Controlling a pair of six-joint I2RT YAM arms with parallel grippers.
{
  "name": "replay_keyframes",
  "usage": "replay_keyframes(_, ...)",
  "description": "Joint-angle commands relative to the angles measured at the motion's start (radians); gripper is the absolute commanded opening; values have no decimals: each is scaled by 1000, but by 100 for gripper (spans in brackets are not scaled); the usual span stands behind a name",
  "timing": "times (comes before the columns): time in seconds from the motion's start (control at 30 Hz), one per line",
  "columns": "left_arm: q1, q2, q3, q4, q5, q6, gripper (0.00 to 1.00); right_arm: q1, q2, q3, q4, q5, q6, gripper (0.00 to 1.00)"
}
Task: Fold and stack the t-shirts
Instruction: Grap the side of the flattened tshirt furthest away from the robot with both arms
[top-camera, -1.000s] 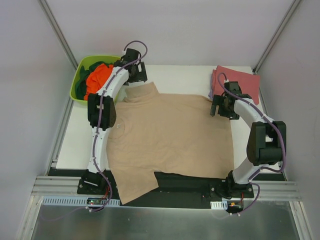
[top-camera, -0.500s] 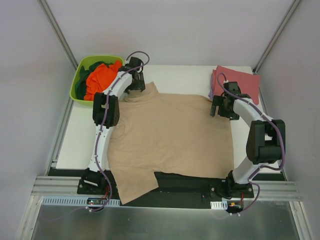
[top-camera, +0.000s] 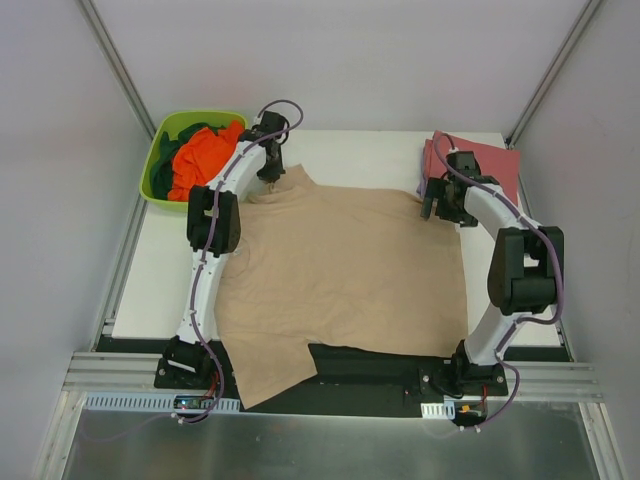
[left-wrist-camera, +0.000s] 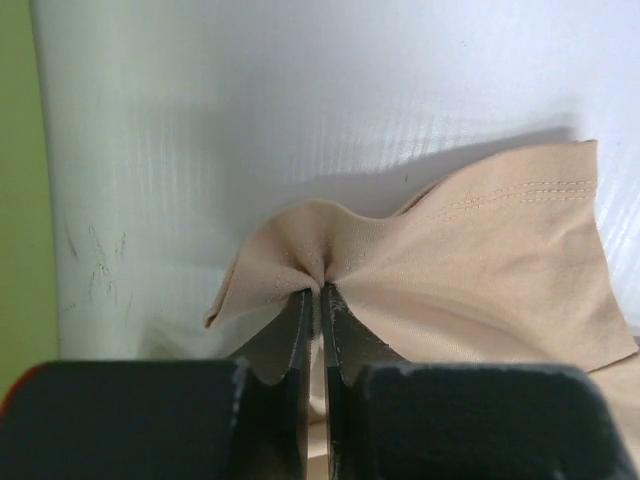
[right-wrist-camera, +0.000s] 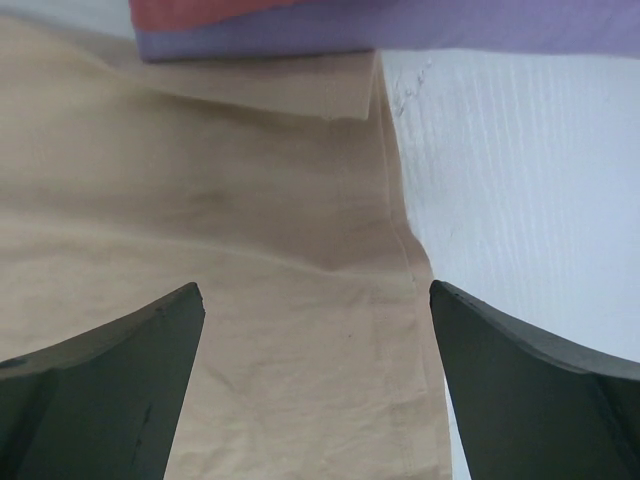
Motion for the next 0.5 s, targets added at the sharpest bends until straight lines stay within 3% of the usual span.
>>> replay_keyframes(0.0, -7, -4, 49, -16, 21, 49, 0, -13, 48, 92, 38, 52, 32, 98)
replay_keyframes(0.13, -7, -30, 31, -1, 60, 61, 0, -15, 115, 155, 72, 100, 32, 99)
replay_keyframes(0.47, -7, -72, -23, 30, 94, 57, 0, -18, 218, 221, 114, 34, 69, 75)
